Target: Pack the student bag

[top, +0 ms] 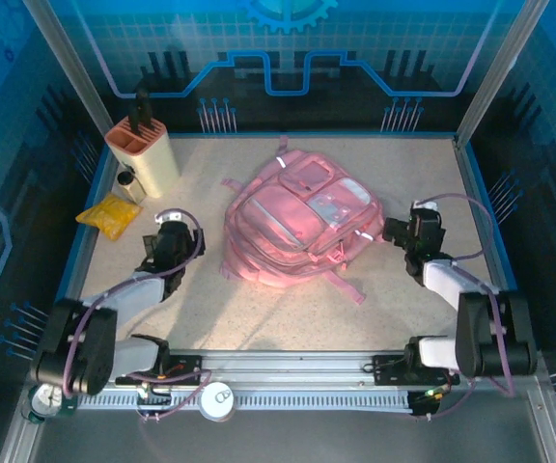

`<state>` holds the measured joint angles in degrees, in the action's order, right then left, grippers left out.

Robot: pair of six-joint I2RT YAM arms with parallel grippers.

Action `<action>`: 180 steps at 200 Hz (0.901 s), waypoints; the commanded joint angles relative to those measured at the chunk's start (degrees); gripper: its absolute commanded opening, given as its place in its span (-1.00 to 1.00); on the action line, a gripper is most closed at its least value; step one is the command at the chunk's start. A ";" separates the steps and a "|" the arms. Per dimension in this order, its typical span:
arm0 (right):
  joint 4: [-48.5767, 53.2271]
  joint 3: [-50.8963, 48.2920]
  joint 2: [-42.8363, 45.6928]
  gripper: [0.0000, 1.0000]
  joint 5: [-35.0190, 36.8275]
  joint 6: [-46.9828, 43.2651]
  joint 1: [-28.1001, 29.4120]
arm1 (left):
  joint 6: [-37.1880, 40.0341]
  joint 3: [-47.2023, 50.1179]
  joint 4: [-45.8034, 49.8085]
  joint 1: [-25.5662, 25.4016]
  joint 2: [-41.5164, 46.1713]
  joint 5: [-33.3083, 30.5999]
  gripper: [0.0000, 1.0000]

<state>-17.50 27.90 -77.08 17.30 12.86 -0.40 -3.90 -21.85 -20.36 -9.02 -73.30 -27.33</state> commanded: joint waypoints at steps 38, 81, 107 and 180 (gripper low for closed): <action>-33.95 -6.36 -9.65 0.99 -15.98 -13.03 3.14 | 6.71 1.15 -32.41 5.61 -12.92 20.44 0.99; -34.16 -5.33 -11.31 0.99 -11.88 -12.83 4.00 | 3.39 -0.01 -32.33 8.40 -15.57 20.31 0.98; -35.06 -5.77 -11.28 0.99 -10.11 -14.27 5.75 | 3.46 0.05 -32.43 8.40 -15.52 20.33 0.98; -33.22 -4.86 -11.34 0.99 -15.12 -13.47 3.59 | 3.47 0.05 -32.73 8.40 -15.67 20.32 0.99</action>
<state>-49.15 22.20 -88.36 5.43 -0.40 4.29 -0.01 -20.86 -51.00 -0.95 -88.68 -8.45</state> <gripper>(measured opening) 0.995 0.992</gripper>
